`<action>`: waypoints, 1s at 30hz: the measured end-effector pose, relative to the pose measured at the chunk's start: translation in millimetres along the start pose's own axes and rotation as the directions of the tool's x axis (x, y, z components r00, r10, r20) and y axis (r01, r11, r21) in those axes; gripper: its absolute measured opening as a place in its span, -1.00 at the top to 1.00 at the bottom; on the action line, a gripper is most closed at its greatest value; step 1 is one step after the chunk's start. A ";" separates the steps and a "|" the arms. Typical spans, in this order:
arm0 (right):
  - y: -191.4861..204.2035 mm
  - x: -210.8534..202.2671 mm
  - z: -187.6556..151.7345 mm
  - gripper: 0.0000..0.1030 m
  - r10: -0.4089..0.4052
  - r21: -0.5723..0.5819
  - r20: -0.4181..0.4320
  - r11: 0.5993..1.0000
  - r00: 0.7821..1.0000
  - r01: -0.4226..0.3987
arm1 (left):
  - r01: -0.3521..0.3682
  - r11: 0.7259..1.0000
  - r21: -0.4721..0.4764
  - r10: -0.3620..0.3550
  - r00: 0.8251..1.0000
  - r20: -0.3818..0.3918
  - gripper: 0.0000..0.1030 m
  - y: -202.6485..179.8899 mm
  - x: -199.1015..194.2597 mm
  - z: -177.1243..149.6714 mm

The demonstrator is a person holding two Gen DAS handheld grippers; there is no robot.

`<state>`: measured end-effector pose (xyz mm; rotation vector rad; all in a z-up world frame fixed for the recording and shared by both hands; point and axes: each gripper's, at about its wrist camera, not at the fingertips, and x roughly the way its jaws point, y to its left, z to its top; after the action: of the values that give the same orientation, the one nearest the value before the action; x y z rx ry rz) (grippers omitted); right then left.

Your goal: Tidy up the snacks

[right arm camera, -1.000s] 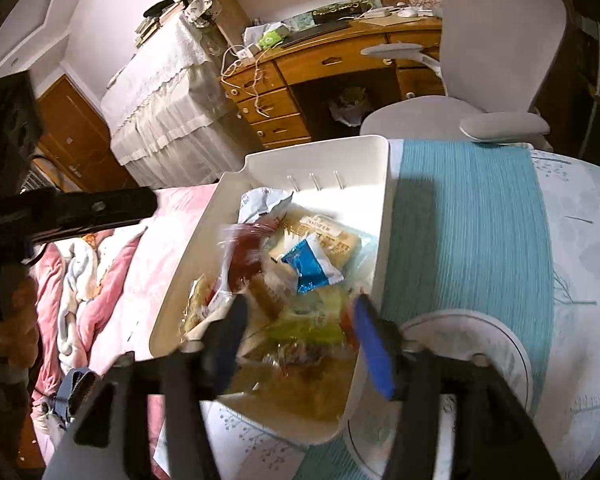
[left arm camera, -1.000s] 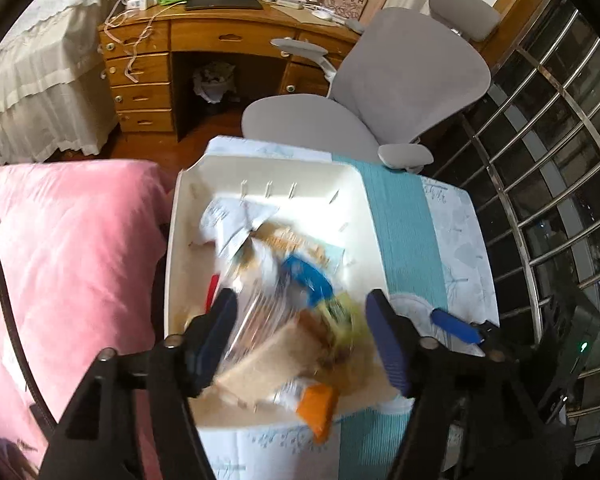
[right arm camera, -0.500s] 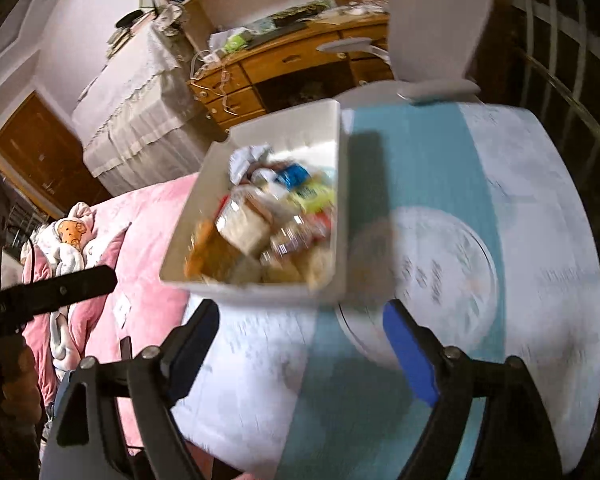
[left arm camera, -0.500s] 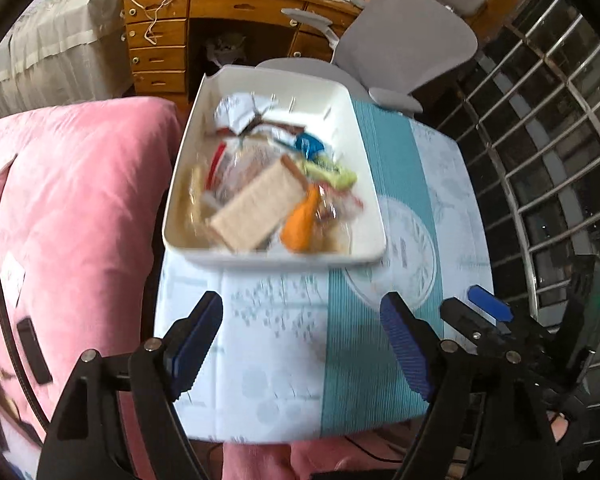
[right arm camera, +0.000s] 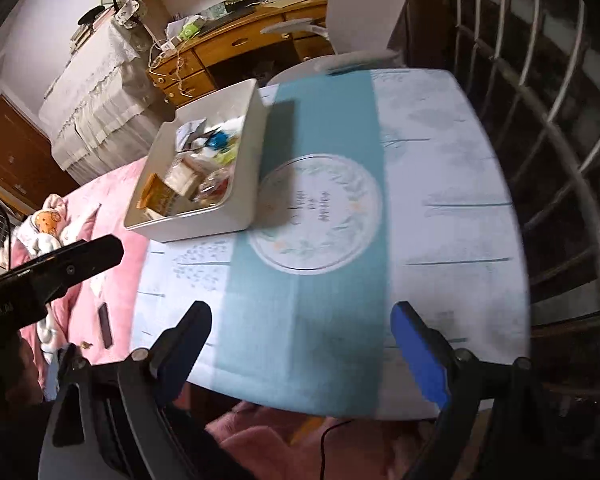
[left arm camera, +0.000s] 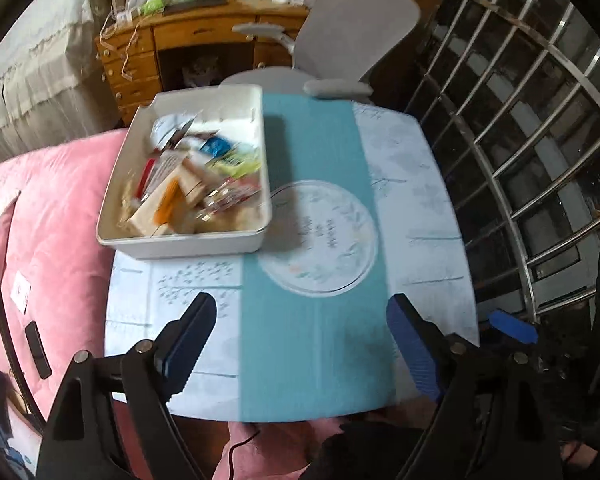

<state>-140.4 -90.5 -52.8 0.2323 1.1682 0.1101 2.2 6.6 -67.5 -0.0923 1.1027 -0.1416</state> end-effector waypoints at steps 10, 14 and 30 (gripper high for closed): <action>-30.8 -68.8 6.3 -0.78 -0.060 0.036 0.039 0.998 0.997 0.059 | -0.069 0.994 0.082 0.059 0.990 0.125 -0.98 -68.8 -42.8 5.7; -29.8 -79.0 5.4 -0.84 -0.111 0.032 0.076 0.993 0.991 0.109 | -0.125 0.991 0.050 0.115 0.979 0.167 -0.99 -72.5 -51.7 8.0; -27.5 -82.6 1.2 -0.99 -0.130 0.063 0.210 0.991 0.969 0.119 | -0.218 0.976 -0.007 0.215 0.959 0.184 -0.99 -53.3 -37.4 -5.0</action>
<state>-172.4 -134.3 15.2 0.2085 0.9690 -0.0541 -22.4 -40.0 -29.1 0.0275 0.9205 0.0558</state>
